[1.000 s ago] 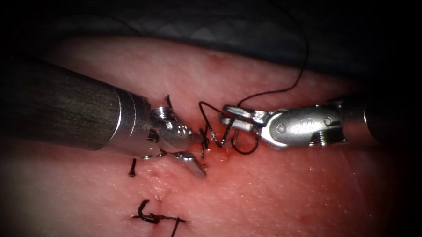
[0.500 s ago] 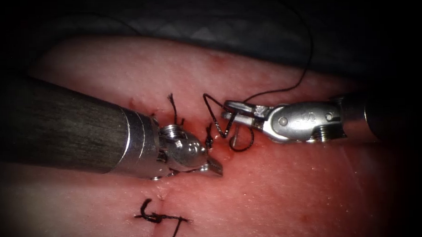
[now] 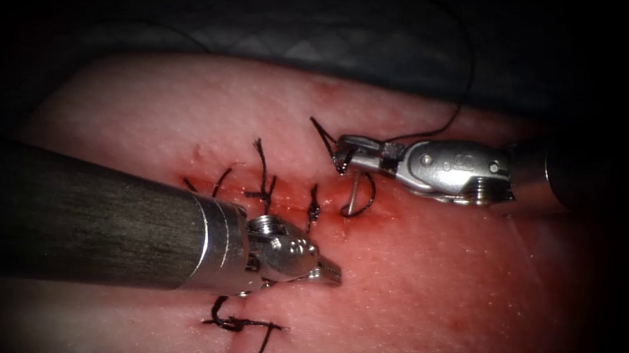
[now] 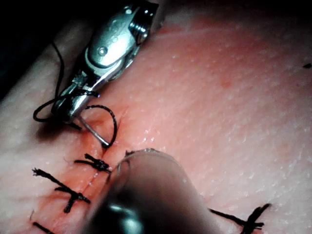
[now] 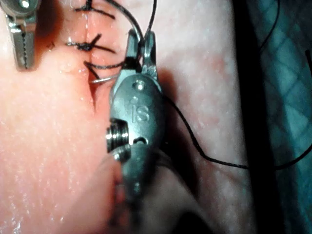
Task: Wound Closure
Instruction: Insert needle into flesh beneath wound
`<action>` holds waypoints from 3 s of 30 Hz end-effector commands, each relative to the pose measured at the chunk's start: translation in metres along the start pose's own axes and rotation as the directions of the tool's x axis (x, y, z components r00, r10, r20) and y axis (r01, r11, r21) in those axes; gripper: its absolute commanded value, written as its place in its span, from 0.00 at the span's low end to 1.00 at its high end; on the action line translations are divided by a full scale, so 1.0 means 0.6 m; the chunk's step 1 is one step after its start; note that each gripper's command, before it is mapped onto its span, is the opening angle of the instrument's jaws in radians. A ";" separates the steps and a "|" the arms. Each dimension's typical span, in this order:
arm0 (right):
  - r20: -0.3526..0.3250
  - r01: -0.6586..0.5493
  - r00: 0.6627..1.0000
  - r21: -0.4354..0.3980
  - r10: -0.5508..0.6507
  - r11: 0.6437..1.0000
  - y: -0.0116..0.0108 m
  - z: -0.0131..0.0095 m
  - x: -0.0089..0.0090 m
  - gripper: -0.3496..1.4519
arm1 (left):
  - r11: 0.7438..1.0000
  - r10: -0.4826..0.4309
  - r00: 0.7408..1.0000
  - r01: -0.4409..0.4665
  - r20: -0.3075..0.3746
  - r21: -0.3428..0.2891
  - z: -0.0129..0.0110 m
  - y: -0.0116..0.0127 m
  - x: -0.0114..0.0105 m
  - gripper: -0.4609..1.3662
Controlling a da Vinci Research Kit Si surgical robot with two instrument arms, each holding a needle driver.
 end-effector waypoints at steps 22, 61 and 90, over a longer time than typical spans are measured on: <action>0.041 -0.096 0.995 0.083 0.093 0.992 0.0002 0.0004 -0.0007 0.00 | 1.000 0.010 1.000 -0.009 0.007 -0.020 0.0005 -0.0004 -0.0017 0.06; 0.009 -0.262 0.964 0.154 0.264 0.953 -0.0018 0.0026 -0.0005 0.00 | 0.999 0.019 1.000 -0.018 0.015 -0.037 0.0008 0.0014 -0.0049 0.06; 0.192 -0.668 0.738 0.074 0.646 0.741 -0.0069 0.0001 0.0007 0.00 | 0.999 0.022 1.000 -0.021 0.016 -0.040 0.0003 0.0011 -0.0054 0.06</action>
